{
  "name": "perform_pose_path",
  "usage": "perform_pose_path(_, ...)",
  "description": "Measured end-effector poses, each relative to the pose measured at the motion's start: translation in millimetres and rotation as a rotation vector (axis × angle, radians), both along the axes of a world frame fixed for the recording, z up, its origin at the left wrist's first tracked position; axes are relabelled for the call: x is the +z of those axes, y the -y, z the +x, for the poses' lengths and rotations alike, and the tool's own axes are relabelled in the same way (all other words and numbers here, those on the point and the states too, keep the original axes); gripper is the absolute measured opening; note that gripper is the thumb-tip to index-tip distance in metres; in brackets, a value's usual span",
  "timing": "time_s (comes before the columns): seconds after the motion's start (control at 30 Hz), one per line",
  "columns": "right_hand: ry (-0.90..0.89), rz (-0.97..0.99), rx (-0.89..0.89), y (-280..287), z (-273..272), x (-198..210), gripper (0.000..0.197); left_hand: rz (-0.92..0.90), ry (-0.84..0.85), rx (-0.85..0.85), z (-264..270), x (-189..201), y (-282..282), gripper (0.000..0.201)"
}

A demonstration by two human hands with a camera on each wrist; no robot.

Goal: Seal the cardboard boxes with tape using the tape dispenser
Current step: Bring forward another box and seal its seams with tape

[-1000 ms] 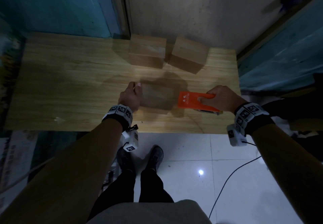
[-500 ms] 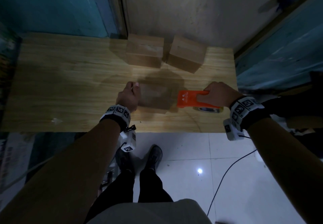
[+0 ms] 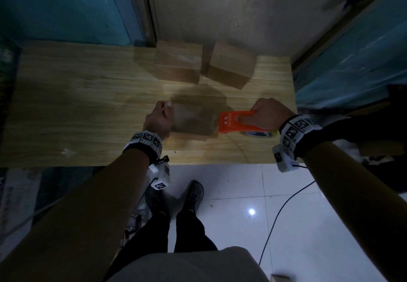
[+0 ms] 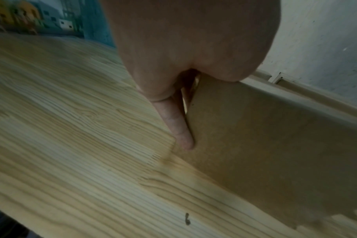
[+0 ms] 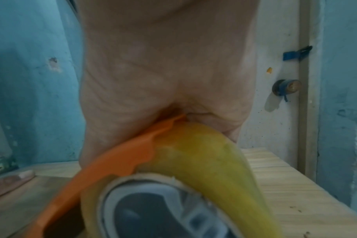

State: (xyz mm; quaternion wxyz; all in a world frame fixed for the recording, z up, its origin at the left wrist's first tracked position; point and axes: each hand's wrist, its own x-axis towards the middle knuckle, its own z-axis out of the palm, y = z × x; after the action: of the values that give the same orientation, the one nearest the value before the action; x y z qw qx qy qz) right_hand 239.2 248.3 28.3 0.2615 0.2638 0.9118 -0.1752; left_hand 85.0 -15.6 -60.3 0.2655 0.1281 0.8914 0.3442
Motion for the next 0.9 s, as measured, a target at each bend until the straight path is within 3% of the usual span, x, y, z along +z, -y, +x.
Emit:
perform_pose_path(0.57,0.041,0.176,0.054,29.8,-26.4,-1.0,0.064,-0.017,-0.045,-0.004,2.5,3.3,-1.0,0.047)
perform_pose_path(0.67,0.132,0.354,0.128,36.4,-23.4,-3.6,0.059,-0.025,-0.014,0.002,2.8,3.9,-1.6,0.047)
perform_pose_path(0.77,0.199,0.369,0.051,36.6,-8.2,-16.0,0.061,-0.028,-0.014,0.010,2.4,1.9,0.0,0.048)
perform_pose_path(0.9,0.084,0.337,-0.067,33.9,-3.4,-17.1,0.060,-0.040,0.015,0.019,4.0,3.9,-1.3,0.051)
